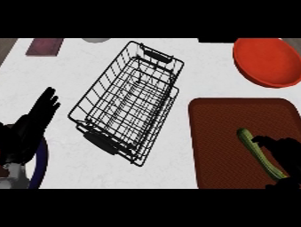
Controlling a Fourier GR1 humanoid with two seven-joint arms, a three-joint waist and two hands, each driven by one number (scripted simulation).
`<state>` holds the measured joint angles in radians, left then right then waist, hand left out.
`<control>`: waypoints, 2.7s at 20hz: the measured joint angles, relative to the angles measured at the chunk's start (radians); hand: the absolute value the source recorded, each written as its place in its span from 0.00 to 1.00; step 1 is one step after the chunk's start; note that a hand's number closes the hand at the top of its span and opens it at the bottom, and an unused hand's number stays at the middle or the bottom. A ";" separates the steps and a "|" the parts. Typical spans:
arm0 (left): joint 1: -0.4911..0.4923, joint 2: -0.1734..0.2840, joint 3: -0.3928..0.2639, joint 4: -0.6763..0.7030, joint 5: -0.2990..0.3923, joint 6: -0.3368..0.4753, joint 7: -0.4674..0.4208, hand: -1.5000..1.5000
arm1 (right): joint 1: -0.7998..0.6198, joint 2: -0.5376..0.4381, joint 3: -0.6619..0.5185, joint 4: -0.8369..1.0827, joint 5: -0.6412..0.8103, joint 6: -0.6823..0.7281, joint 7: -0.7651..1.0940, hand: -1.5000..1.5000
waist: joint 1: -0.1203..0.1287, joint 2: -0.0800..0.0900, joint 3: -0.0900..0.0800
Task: Pick the squash from the tray and place it in the tiered basket
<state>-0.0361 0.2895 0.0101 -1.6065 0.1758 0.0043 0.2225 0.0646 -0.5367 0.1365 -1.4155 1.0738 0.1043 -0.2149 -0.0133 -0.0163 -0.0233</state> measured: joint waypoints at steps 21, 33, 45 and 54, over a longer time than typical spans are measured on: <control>-0.003 -0.001 0.026 0.038 0.002 -0.022 -0.021 0.50 | 0.373 0.359 0.023 -0.899 -0.088 -0.226 0.409 1.00 | -0.013 0.009 0.021; -0.031 -0.026 0.006 0.040 -0.026 -0.025 -0.016 0.50 | 0.007 0.477 0.327 -0.932 -0.022 0.043 0.808 1.00 | 0.018 0.014 0.020; -0.055 -0.032 0.020 0.042 -0.020 -0.041 0.005 0.50 | -0.652 0.529 0.479 -0.597 -0.007 0.015 1.271 1.00 | 0.034 0.016 0.021; -0.029 -0.042 0.018 0.018 -0.033 -0.046 0.001 0.50 | -0.862 0.529 0.466 -0.332 -0.130 -0.077 1.330 1.00 | 0.035 0.016 0.022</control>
<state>-0.0653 0.2479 0.0281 -1.5886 0.1431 -0.0418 0.2233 -0.7974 -0.0079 0.6021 -1.7471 0.9433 0.0275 1.1151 0.0217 -0.0002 -0.0011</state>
